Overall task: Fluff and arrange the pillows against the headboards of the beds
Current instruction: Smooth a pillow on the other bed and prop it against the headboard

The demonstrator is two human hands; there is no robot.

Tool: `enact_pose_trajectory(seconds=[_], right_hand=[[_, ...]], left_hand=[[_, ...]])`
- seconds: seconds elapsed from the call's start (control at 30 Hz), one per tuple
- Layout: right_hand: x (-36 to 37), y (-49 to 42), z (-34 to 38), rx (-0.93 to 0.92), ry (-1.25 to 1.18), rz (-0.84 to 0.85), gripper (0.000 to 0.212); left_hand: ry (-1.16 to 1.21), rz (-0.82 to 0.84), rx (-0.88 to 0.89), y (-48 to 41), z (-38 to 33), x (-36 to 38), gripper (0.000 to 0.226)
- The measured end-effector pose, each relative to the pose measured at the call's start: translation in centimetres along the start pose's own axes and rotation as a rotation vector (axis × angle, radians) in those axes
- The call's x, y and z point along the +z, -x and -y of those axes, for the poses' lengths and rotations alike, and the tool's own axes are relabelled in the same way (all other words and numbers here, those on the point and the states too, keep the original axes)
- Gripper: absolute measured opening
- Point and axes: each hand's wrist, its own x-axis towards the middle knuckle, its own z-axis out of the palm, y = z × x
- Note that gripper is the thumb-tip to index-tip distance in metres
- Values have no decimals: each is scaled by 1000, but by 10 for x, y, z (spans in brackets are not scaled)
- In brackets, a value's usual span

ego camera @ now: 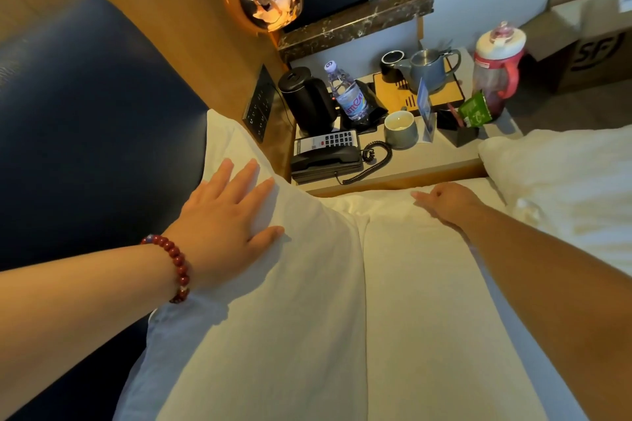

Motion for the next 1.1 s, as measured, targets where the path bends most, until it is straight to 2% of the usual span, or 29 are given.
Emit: enact_pose_trajectory(seconds=[0.07,0.1,0.17,0.27,0.37,0.47,0.53,0.67,0.77,0.93,1.03,1.1], right_hand=[[-2,3,-12,12,106,119,74],[-3,6,-17,-10,149,93,70],[-5,11,-22,-59,185,-49,53],[1,25,-18,-107,95,-353,38],[4,42,-24,-144,-36,-508,31],[5,65,-39,-138,-149,-568,31],[13,88,-56,-150,-129,-558,37],[38,139,-93,-227,124,-493,54],[52,171,-112,-214,184,-429,67],[67,205,-130,-204,194,-341,75],[70,211,-136,-209,162,-326,70],[68,209,-139,-223,154,-306,66]], left_hand=[[-29,-6,41,3,-3,1,81],[-46,-6,62,4,-5,1,80],[-71,1,91,7,-9,2,80],[-70,27,113,10,-14,0,84],[-63,46,135,11,-17,-1,84],[-82,32,174,14,-17,0,81],[-88,29,185,15,-18,0,81],[-128,72,200,19,-37,1,81],[-164,66,274,29,-65,7,72],[143,65,342,30,-142,27,67],[323,-2,260,17,-198,54,66],[403,16,163,8,-227,79,67]])
